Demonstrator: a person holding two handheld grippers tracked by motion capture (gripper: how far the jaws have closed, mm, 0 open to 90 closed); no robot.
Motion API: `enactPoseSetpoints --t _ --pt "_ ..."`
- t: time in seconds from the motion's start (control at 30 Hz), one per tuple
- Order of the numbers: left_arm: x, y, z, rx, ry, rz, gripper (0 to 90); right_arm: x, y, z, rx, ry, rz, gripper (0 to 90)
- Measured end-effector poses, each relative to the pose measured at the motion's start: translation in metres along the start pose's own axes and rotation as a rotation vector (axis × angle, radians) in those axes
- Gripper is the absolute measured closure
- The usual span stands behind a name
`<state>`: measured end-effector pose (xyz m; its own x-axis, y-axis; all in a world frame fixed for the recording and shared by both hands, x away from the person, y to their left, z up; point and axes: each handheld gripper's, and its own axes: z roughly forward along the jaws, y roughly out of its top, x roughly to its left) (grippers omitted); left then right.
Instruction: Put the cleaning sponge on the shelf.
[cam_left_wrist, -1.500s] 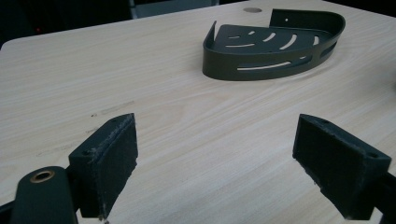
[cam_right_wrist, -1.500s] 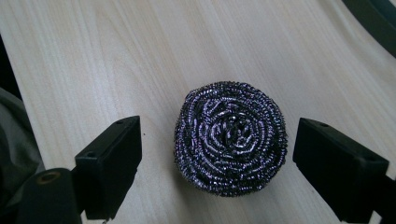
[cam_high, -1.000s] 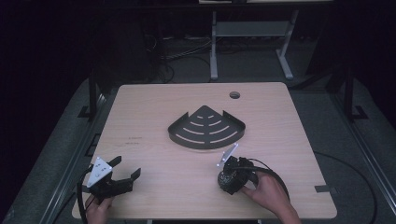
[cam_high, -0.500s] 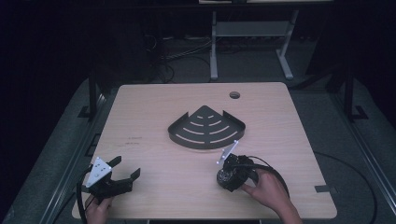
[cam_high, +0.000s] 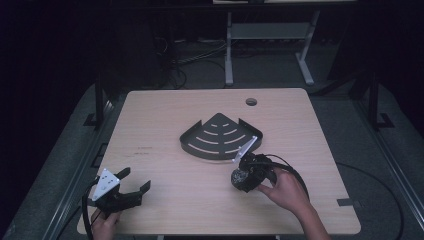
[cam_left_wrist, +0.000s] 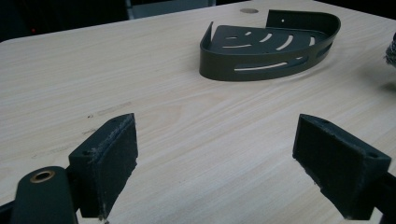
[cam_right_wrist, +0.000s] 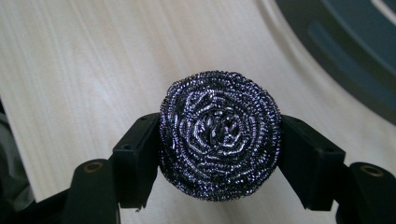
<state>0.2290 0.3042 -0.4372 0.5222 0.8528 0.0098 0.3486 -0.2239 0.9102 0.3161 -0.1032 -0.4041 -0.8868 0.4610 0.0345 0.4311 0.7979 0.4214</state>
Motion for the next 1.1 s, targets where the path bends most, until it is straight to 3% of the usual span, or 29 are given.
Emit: enactPoseSetpoints --t 0.43,0.53,1.1 --pt "-0.001 0.001 0.001 0.005 -0.006 0.008 13.2 -0.021 0.015 -0.010 -0.021 -0.014 0.025 32.6" --pt "-0.001 0.001 0.001 0.005 -0.005 0.008 13.2 -0.026 0.018 -0.012 -0.034 0.003 0.039 32.6" --pt "0.000 0.001 0.002 0.007 -0.003 0.008 13.2 -0.044 0.036 -0.018 -0.018 0.013 0.057 32.5"
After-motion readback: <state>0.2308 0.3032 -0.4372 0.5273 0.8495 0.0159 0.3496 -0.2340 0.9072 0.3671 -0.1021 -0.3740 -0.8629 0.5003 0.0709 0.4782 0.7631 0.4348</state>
